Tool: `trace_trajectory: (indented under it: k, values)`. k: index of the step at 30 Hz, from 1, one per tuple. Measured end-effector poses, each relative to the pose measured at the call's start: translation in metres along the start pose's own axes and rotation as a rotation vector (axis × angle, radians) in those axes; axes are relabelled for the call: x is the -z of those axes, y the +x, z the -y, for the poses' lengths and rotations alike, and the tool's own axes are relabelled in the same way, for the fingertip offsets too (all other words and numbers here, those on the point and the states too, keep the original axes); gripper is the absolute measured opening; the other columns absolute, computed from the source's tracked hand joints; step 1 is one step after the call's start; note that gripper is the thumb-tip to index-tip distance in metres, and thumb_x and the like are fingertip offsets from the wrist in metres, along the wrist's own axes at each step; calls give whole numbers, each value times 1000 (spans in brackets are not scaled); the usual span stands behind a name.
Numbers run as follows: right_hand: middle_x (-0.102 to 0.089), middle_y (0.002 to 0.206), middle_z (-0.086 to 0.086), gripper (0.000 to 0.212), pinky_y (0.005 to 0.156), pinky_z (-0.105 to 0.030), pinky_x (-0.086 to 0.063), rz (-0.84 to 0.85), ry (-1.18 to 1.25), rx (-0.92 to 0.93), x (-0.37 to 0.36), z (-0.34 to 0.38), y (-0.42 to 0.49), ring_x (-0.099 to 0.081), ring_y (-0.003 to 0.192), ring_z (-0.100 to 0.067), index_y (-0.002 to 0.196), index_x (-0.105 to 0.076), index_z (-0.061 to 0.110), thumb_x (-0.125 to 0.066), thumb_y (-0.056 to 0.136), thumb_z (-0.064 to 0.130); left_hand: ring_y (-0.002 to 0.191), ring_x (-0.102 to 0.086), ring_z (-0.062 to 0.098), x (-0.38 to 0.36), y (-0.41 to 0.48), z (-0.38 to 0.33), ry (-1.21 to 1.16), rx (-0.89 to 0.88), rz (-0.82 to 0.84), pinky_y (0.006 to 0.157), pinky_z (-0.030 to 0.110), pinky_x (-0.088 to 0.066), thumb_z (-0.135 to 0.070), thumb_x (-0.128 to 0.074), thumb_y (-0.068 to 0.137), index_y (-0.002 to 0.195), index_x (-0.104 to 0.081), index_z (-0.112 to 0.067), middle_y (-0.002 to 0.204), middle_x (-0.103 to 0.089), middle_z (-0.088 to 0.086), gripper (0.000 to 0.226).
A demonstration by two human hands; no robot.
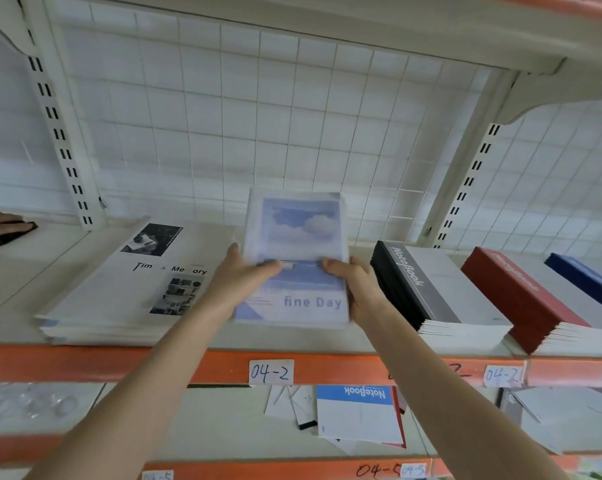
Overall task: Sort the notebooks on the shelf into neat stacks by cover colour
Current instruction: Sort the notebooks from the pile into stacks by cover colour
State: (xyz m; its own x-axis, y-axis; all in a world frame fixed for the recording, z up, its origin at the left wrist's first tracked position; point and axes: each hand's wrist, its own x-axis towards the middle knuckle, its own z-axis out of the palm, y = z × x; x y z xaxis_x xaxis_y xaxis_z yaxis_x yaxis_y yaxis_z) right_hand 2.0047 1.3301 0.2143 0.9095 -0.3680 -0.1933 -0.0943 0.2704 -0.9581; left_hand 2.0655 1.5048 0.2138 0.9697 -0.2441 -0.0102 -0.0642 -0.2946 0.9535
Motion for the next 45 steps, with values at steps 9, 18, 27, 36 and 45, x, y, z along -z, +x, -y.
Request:
trace_trajectory:
  k: [9,18,27,36,45]
  values:
    - [-61,95,-7,48,61,-17,-50,161,-206,421,21,4,-1,-65,75,-2,102,-46,8,-69,60,8,91,-63,15,-10,3,5,-309,-244,35,77,25,-50,-31,-73,55,104,-57,-20,96,-65,-6,52]
    - [-61,105,0,62,69,-14,-50,213,-156,467,25,-2,-1,-65,86,2,121,-40,8,-66,65,9,70,-64,-5,-11,-5,-10,-469,-342,1,60,14,-50,-24,-79,49,94,-54,-22,87,-65,-5,52]
    - [-71,95,7,39,79,-25,-52,295,-205,484,19,-10,-4,-66,94,-12,109,-58,14,-65,71,6,75,-63,-5,-25,-5,-11,-490,-331,-53,62,12,-49,-22,-75,66,121,-44,-12,95,-62,-7,63]
    - [-71,100,6,58,77,-22,-51,269,-194,433,23,-21,3,-65,97,-13,121,-52,2,-72,67,7,87,-64,-5,-17,-9,8,-405,-318,59,73,15,-49,-51,-73,52,116,-47,-27,101,-64,-13,73]
    - [-71,94,12,49,74,-20,-51,307,-230,426,24,-29,6,-66,90,-4,110,-54,17,-65,69,-8,89,-52,-8,-13,-11,30,-128,-326,93,66,2,-41,-30,-60,81,127,-46,-6,105,-56,-10,54]
